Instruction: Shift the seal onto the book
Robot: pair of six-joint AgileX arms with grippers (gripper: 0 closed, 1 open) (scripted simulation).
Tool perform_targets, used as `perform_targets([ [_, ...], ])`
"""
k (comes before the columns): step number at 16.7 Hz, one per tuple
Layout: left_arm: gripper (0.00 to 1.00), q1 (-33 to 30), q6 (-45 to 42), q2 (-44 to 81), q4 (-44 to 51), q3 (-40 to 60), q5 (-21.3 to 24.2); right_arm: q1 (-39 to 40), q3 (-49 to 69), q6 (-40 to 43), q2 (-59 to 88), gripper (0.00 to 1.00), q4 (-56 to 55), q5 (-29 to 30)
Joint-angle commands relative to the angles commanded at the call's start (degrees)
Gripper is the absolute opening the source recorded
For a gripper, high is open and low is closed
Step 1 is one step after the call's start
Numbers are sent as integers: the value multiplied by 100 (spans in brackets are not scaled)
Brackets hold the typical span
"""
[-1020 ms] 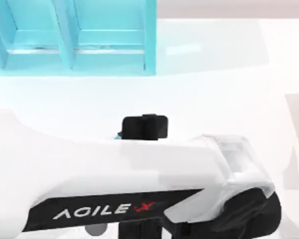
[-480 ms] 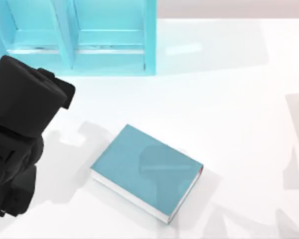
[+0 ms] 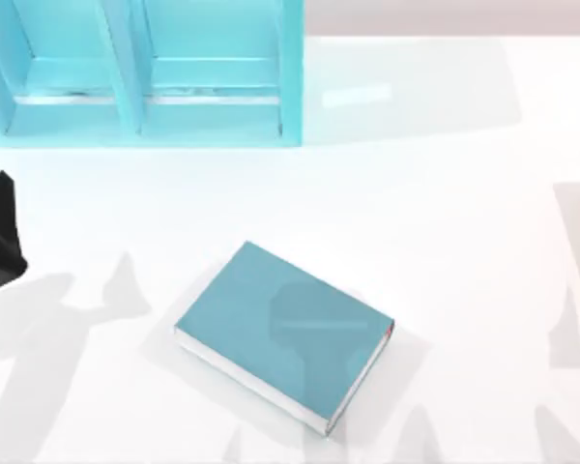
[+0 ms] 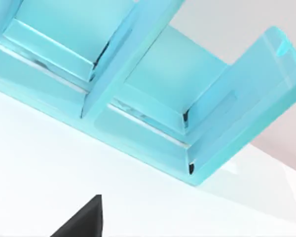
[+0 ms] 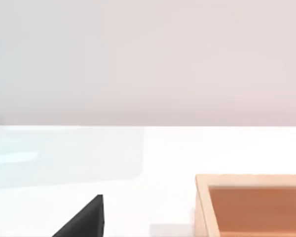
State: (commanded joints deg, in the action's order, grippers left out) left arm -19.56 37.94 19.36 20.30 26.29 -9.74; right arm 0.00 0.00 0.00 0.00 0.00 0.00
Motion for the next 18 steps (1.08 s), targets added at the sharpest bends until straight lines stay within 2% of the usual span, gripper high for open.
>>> perform_targets([
  [4,100,1020,-2106,-1106,-1104,-1315,574,0,0,0,0,100,0,0],
  [8,100,1717,-3368,-1753,-1802,-2286,893,0,0,0,0,100,0,0],
  [11,100,1943,-3769,-1928,-2017,-2609,970,0,0,0,0,100,0,0],
  [18,100,1956,-3794,-1936,-2030,-2629,973,0,0,0,0,100,0,0],
])
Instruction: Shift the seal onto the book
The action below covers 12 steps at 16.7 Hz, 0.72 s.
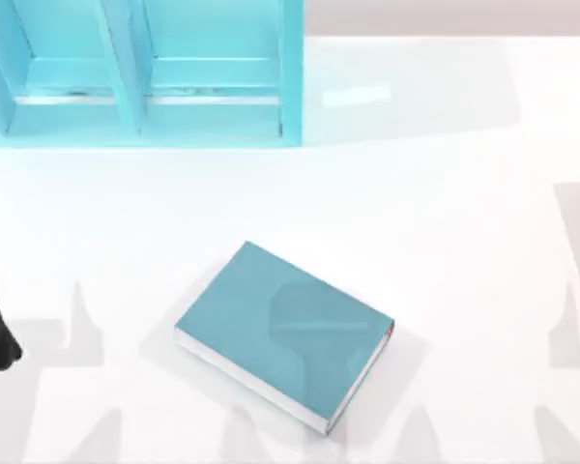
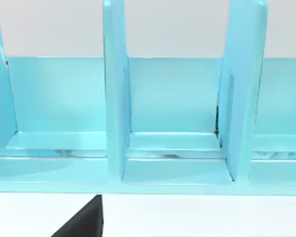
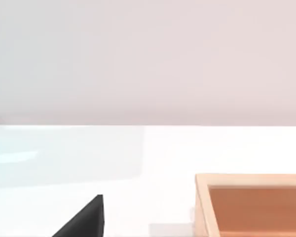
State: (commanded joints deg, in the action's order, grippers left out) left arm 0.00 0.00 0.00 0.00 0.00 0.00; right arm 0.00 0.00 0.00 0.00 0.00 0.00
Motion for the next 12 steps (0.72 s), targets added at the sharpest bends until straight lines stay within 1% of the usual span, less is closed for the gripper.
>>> perform_targets([
  [3,100,0,0,0,0,0,0,-107,297,80,354,100,293,16],
  [6,100,0,0,0,0,0,0,-329,1021,275,1241,100,957,26],
  [9,100,0,0,0,0,0,0,-616,2096,555,2539,100,1860,22],
  [12,100,0,0,0,0,0,0,-936,3431,886,4071,100,2865,10],
])
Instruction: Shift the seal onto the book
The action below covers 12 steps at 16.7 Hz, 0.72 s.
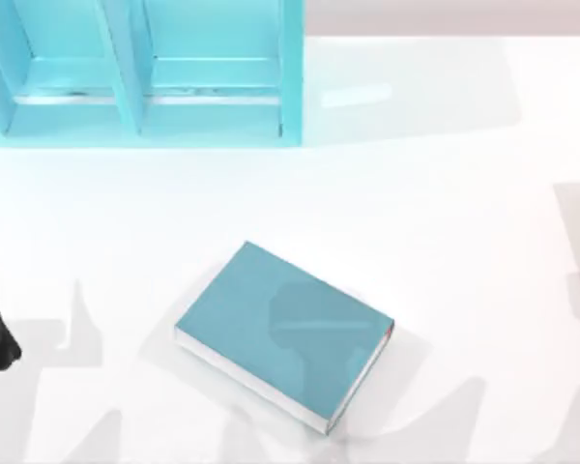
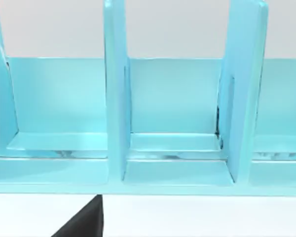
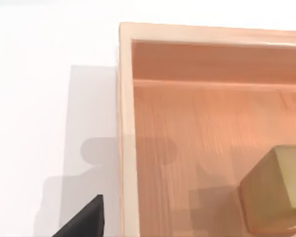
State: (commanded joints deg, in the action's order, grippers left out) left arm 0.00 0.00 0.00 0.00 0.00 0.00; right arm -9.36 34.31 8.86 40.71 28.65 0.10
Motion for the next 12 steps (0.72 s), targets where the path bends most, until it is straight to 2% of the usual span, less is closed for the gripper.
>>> perform_targets([
  [7,100,0,0,0,0,0,0,-780,3338,806,3675,100,2351,-21],
  [12,100,0,0,0,0,0,0,-1240,5091,1244,5780,100,3788,-17],
])
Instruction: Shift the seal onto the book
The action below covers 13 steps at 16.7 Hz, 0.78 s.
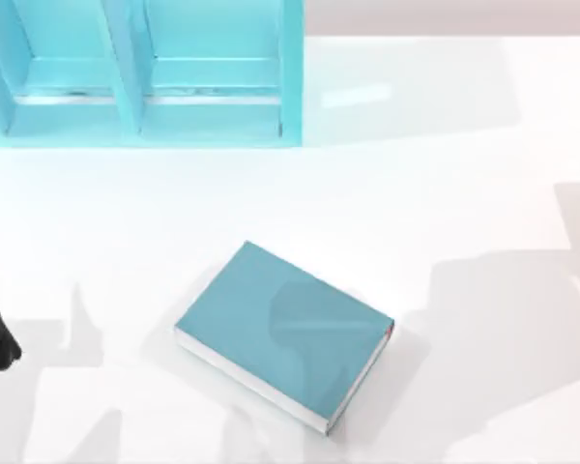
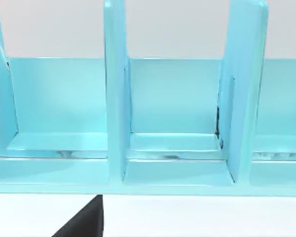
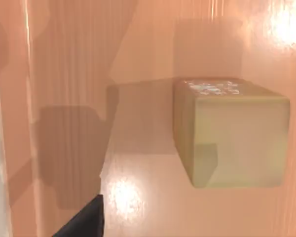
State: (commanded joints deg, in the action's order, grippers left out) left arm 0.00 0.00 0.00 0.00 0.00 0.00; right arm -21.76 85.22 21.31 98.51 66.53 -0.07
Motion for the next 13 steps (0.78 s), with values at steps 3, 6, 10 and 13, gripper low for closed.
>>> perform_targets([
  [3,100,0,0,0,0,0,0,-178,616,155,787,100,546,8],
  [6,100,0,0,0,0,0,0,-244,832,209,1066,100,740,11],
  [10,100,0,0,0,0,0,0,-214,816,203,1053,100,726,12],
  [13,100,0,0,0,0,0,0,-226,610,189,1120,100,510,12],
])
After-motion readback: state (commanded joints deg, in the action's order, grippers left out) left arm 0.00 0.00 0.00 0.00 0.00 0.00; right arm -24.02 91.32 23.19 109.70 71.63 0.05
